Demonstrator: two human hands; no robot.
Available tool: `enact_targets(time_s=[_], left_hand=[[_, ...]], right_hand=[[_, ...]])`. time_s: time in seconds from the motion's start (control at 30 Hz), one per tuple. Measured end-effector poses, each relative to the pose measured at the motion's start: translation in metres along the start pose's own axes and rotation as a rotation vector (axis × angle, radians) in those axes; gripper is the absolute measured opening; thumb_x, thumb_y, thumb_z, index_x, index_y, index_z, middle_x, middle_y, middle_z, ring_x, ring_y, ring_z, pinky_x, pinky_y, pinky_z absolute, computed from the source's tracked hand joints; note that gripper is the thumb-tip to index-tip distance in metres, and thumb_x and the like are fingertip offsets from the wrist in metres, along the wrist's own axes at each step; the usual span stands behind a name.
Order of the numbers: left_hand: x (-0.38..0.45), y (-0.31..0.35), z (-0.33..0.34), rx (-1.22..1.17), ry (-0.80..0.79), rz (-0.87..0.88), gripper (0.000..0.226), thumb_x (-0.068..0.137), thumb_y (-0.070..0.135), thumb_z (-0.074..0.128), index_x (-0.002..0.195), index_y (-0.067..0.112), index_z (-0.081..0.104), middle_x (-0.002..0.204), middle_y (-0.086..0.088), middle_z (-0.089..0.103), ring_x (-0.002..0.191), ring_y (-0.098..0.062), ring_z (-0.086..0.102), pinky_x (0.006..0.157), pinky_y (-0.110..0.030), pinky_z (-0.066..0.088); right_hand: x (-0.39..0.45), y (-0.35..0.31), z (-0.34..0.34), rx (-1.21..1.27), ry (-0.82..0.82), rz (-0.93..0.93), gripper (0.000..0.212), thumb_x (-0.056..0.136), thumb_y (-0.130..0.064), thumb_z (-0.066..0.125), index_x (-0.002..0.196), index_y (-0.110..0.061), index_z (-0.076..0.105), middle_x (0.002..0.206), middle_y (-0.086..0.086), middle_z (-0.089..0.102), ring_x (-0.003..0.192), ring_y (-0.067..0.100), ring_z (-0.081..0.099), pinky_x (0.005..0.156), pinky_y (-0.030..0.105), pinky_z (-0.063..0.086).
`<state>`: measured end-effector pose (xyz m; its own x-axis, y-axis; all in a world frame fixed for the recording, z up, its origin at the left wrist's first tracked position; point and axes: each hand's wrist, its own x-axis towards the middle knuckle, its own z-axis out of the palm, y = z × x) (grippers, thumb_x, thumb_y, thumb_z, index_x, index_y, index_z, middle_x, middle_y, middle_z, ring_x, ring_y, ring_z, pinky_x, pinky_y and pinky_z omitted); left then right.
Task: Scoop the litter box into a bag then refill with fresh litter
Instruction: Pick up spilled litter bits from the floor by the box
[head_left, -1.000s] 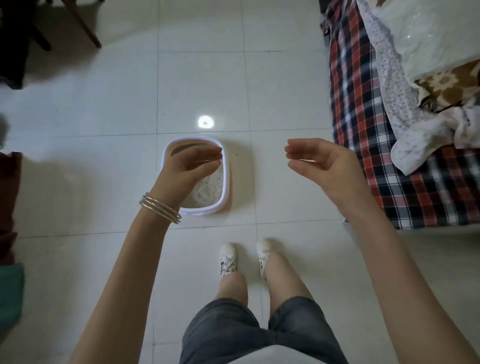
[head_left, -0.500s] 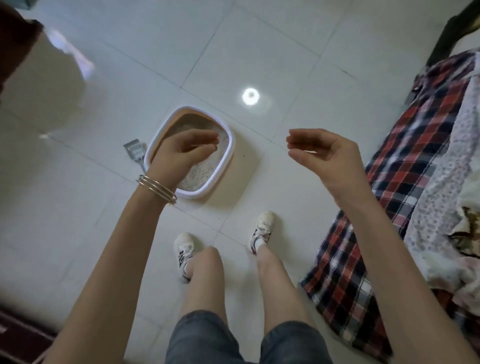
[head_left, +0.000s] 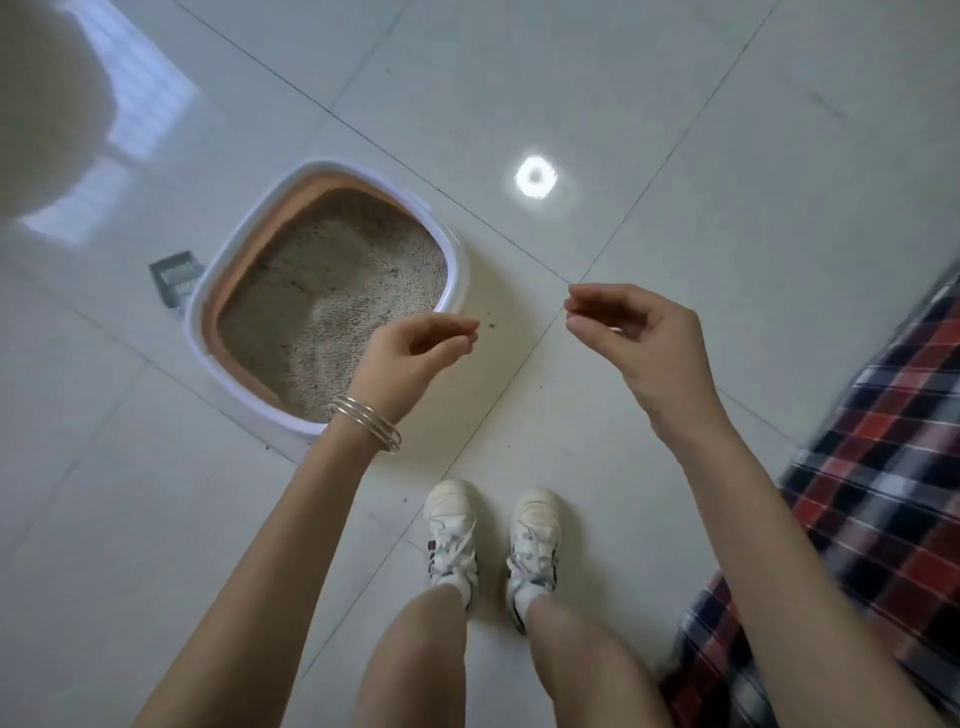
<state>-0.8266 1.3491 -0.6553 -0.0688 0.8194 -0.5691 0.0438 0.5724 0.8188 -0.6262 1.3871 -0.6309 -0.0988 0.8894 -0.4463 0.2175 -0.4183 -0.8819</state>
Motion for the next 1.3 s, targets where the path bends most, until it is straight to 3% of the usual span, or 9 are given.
enact_targets(time_s=[0.3,0.5,0.63,0.87,1.03,1.3], left_hand=[[0.165,-0.219,0.045,-0.015,-0.064,-0.035,0.02,0.082,0.0,0.061,0.087,0.018,0.067,0.084,0.004,0.068,0.075,0.005,0.063,0.073,-0.01,0.048],[0.218,-0.297,0.061,0.015,0.008,-0.027,0.02,0.083,0.004,0.062,0.085,0.023,0.068,0.085,0.005,0.069,0.083,-0.004,0.063,0.077,-0.015,0.049],[0.244,-0.323,0.061,-0.012,0.122,0.0,0.02,0.082,-0.003,0.059,0.085,0.015,0.065,0.087,-0.004,0.066,0.078,-0.001,0.059,0.071,-0.009,0.045],[0.259,-0.338,0.066,0.003,0.229,0.125,0.024,0.08,-0.005,0.061,0.085,0.018,0.064,0.081,0.008,0.064,0.067,0.008,0.056,0.067,-0.004,0.044],[0.263,-0.339,0.068,0.066,0.26,0.14,0.023,0.078,-0.003,0.064,0.094,0.014,0.065,0.082,0.004,0.063,0.068,0.008,0.058,0.066,-0.003,0.043],[0.288,-0.336,0.073,0.148,0.314,0.238,0.029,0.079,0.0,0.064,0.106,0.009,0.064,0.086,0.02,0.055,0.075,0.014,0.056,0.073,-0.002,0.043]], right_hand=[[0.145,0.229,0.045,-0.068,-0.026,-0.028,0.022,0.078,-0.006,0.072,0.093,-0.023,0.07,0.091,-0.005,0.072,0.088,0.006,0.068,0.086,0.02,0.051],[0.203,0.323,0.065,-0.069,-0.043,-0.057,0.026,0.078,-0.002,0.071,0.095,-0.021,0.068,0.089,-0.005,0.07,0.085,0.006,0.067,0.084,0.018,0.051],[0.222,0.361,0.071,-0.131,-0.06,-0.088,0.028,0.077,-0.001,0.071,0.097,-0.02,0.068,0.091,-0.005,0.071,0.085,0.006,0.068,0.084,0.017,0.05],[0.242,0.393,0.078,-0.355,0.079,-0.245,0.025,0.073,-0.011,0.077,0.098,-0.014,0.072,0.093,-0.002,0.068,0.081,0.002,0.062,0.075,0.008,0.044],[0.256,0.406,0.09,-0.641,0.085,-0.394,0.033,0.068,-0.024,0.079,0.099,-0.013,0.073,0.095,0.004,0.06,0.092,0.021,0.053,0.08,0.021,0.04],[0.264,0.411,0.095,-0.599,0.118,-0.504,0.016,0.07,-0.024,0.076,0.084,-0.016,0.075,0.08,0.001,0.061,0.081,0.016,0.052,0.072,0.026,0.042]])
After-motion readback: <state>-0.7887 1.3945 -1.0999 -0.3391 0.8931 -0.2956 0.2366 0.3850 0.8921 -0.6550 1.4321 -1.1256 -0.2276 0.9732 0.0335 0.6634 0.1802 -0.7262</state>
